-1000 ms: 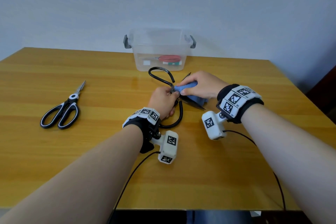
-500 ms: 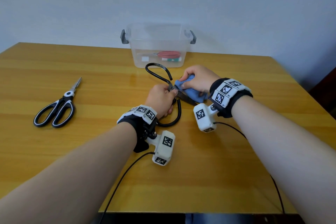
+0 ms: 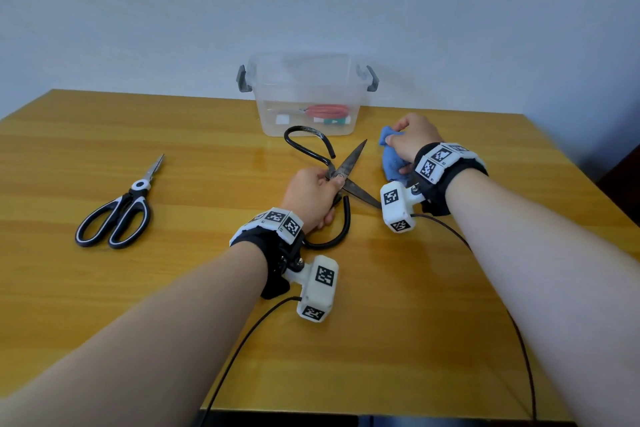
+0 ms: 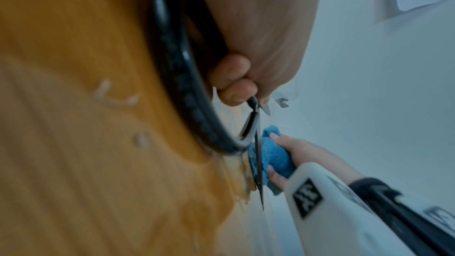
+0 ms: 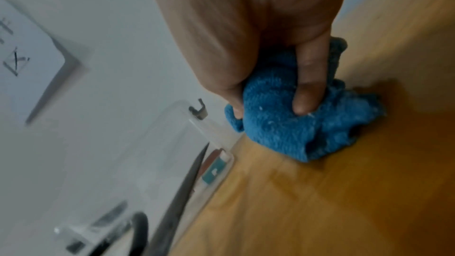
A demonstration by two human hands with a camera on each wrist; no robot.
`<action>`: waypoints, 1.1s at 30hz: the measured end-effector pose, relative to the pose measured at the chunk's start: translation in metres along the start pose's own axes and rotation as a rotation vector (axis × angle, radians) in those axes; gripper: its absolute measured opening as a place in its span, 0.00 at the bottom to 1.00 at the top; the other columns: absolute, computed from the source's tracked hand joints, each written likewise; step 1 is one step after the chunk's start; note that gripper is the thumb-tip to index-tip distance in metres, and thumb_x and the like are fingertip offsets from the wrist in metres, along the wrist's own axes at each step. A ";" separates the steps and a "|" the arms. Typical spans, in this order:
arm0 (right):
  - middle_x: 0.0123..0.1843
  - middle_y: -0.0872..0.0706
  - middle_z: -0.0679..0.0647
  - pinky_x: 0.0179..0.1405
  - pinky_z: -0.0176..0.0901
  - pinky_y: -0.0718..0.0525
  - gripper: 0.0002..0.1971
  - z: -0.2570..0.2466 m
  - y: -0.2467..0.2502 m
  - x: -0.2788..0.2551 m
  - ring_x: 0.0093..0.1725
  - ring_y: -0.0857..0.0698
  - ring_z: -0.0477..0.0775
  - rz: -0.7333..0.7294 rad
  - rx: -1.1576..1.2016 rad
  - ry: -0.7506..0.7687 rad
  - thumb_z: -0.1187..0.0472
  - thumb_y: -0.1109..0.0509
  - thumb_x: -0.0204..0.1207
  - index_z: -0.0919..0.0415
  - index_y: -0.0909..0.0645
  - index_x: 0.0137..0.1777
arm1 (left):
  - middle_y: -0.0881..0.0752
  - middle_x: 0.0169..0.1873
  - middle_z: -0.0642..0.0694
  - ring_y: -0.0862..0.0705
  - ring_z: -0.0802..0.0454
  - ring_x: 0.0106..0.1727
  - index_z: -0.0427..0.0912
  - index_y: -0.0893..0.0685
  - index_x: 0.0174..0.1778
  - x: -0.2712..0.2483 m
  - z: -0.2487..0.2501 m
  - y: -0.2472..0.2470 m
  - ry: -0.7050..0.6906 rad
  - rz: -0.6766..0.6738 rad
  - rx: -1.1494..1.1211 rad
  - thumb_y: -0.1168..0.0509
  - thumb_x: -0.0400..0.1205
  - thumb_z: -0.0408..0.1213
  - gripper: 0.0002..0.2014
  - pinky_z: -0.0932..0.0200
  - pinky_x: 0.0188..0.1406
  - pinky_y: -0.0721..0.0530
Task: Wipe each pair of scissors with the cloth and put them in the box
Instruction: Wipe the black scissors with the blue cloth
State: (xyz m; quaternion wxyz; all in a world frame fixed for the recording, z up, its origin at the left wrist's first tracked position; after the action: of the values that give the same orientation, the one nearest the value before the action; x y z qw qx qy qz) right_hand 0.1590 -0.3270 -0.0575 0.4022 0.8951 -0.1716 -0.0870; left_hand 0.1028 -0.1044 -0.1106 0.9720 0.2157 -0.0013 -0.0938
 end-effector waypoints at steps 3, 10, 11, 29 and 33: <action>0.54 0.20 0.52 0.43 0.64 0.06 0.10 0.003 0.007 -0.009 0.42 0.11 0.62 -0.020 0.109 -0.039 0.59 0.26 0.79 0.49 0.21 0.58 | 0.21 0.15 0.47 0.28 0.53 0.12 0.39 0.17 0.55 0.001 -0.001 0.002 -0.005 0.018 0.004 0.38 0.91 0.43 0.11 0.64 0.14 0.29; 0.66 0.22 0.56 0.43 0.59 0.06 0.25 -0.054 -0.014 -0.057 0.53 0.12 0.63 -0.365 0.283 0.105 0.72 0.25 0.73 0.51 0.16 0.68 | 0.22 0.14 0.46 0.30 0.53 0.10 0.41 0.20 0.46 -0.001 0.001 0.002 -0.011 0.039 -0.011 0.38 0.91 0.42 0.11 0.65 0.12 0.32; 0.68 0.23 0.56 0.46 0.59 0.06 0.27 -0.058 -0.025 -0.064 0.56 0.12 0.64 -0.454 0.290 0.100 0.74 0.25 0.73 0.52 0.16 0.70 | 0.21 0.14 0.45 0.29 0.52 0.11 0.41 0.19 0.45 -0.001 0.002 0.002 -0.011 0.039 -0.009 0.38 0.91 0.42 0.11 0.64 0.12 0.31; 0.41 0.11 0.55 0.46 0.63 0.06 0.10 -0.059 -0.056 -0.059 0.41 0.06 0.68 -0.363 -0.056 0.175 0.64 0.16 0.71 0.55 0.15 0.35 | 0.21 0.14 0.44 0.28 0.53 0.10 0.36 0.15 0.43 0.003 -0.003 -0.001 0.028 0.018 0.078 0.38 0.89 0.39 0.13 0.65 0.11 0.30; 0.43 0.11 0.57 0.44 0.62 0.06 0.09 -0.059 -0.056 -0.053 0.43 0.06 0.66 -0.358 -0.010 0.150 0.65 0.16 0.70 0.59 0.15 0.38 | 0.20 0.15 0.43 0.28 0.52 0.11 0.37 0.17 0.40 0.004 -0.004 -0.001 0.028 0.027 0.074 0.38 0.90 0.39 0.14 0.64 0.12 0.30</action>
State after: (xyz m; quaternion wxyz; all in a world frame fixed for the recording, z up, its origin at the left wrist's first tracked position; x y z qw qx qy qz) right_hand 0.1400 -0.2317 -0.0597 0.3965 0.9133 0.0210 -0.0911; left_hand 0.1063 -0.1048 -0.1146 0.9644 0.2527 0.0060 -0.0773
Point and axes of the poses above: each hand's wrist, its own x-axis towards the middle knuckle, its own y-axis out of the back of the hand, z = x × y, the point moved 10 cm from there along x, towards the middle knuckle
